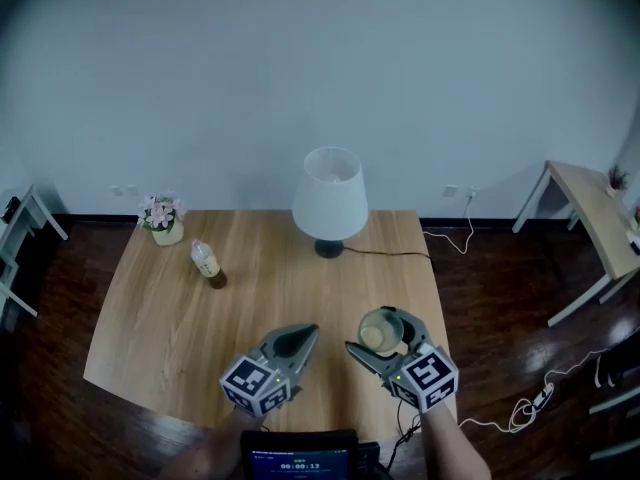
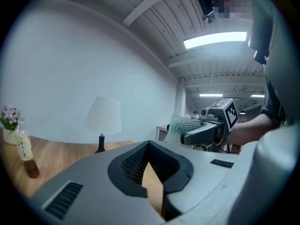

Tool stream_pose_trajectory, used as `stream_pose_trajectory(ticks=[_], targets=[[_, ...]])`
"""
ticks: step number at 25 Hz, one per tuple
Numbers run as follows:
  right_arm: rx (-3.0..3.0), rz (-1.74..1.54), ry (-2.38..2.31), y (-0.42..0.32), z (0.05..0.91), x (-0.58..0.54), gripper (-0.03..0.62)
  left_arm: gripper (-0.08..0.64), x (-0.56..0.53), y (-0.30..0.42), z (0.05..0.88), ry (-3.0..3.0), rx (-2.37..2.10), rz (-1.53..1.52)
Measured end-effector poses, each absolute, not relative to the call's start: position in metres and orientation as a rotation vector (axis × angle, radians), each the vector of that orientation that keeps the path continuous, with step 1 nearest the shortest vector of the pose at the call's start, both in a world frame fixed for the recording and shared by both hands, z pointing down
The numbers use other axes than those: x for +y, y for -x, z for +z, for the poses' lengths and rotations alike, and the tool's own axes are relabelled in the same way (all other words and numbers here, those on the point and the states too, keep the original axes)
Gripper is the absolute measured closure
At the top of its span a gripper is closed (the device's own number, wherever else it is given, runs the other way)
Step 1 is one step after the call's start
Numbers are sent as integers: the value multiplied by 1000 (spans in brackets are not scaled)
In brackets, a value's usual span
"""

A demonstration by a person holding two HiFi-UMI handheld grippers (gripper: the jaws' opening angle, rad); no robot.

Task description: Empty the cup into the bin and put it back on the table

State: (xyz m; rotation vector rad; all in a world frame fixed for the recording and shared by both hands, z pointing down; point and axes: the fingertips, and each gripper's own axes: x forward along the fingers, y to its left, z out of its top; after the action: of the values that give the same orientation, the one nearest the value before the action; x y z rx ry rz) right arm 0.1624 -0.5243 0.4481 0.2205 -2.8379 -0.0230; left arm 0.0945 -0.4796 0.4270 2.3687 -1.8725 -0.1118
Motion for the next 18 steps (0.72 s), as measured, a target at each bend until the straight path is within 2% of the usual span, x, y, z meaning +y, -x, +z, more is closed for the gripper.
stream_pose_trajectory(ticks=[8, 18], targets=[[-2873, -10, -131, -140, 416, -507, 195, 560, -463, -75, 400, -2349, -1978, -121], [-2886, -67, 250, -80, 402, -455, 195, 560, -395, -31, 378, -2107, -2295, -118]])
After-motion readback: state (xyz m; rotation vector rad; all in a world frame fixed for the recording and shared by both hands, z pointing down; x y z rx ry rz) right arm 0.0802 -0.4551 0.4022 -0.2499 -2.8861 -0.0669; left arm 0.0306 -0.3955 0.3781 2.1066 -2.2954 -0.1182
